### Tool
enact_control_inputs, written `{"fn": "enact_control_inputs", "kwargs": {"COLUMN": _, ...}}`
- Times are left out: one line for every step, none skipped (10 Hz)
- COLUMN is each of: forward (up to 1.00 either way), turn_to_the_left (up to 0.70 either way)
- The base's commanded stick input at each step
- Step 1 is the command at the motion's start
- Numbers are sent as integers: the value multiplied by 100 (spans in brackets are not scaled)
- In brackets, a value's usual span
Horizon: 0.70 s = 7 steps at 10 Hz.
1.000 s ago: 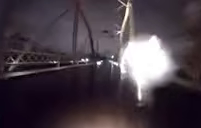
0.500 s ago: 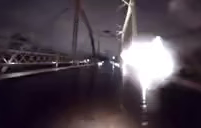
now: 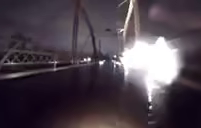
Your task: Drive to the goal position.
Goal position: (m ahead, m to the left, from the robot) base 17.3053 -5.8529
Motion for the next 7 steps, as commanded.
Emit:
{"fn": "enact_control_inputs", "kwargs": {"forward": 100, "turn_to_the_left": 0}}
{"fn": "enact_control_inputs", "kwargs": {"forward": 100, "turn_to_the_left": 0}}
{"fn": "enact_control_inputs", "kwargs": {"forward": 100, "turn_to_the_left": 0}}
{"fn": "enact_control_inputs", "kwargs": {"forward": 100, "turn_to_the_left": 0}}
{"fn": "enact_control_inputs", "kwargs": {"forward": 100, "turn_to_the_left": 0}}
{"fn": "enact_control_inputs", "kwargs": {"forward": 100, "turn_to_the_left": 0}}
{"fn": "enact_control_inputs", "kwargs": {"forward": 100, "turn_to_the_left": 0}}
